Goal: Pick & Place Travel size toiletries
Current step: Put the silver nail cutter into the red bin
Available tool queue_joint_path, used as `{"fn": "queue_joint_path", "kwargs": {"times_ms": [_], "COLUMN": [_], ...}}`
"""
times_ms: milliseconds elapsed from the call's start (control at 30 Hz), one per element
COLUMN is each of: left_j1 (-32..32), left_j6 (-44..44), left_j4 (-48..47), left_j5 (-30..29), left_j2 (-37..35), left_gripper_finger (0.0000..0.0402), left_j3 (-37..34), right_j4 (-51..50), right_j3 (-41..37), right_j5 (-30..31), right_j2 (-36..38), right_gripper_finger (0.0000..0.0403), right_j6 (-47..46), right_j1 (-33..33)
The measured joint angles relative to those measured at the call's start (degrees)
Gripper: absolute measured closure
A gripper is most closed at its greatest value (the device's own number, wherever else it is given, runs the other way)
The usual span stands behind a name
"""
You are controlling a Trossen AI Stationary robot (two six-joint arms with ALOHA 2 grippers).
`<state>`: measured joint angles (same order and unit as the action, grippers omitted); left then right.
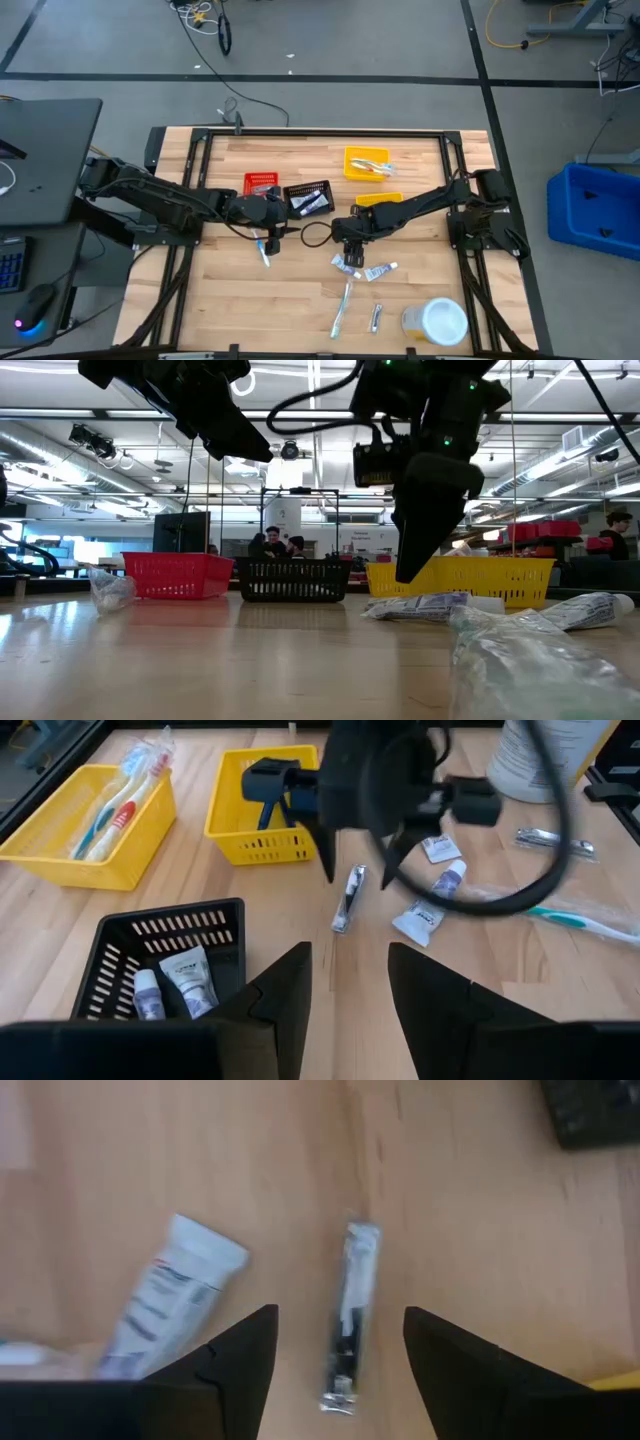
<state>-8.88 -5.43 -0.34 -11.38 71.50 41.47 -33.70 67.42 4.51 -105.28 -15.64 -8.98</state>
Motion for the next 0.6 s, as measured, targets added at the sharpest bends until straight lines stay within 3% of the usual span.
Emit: {"fn": "queue_joint_path", "kwargs": {"times_ms": [400,600], "left_j1": [0.0,0.0], "left_j6": [0.0,1.1], "left_j4": [-0.1,-0.1], "left_j5": [0.0,0.0], "left_j2": [0.0,0.0], "left_gripper_finger": [0.026,0.026], "left_j3": [0.0,0.0], "right_j4": [-2.0,-2.9], "right_j3": [0.0,0.0], "right_j5": [-0.7,-1.7], "right_j2": [-2.4,-3.1], "right_gripper_finger": [0.0194,0.0221], "right_j6": [1.6,5.2], "right_j1": [1.8,0.8]}}
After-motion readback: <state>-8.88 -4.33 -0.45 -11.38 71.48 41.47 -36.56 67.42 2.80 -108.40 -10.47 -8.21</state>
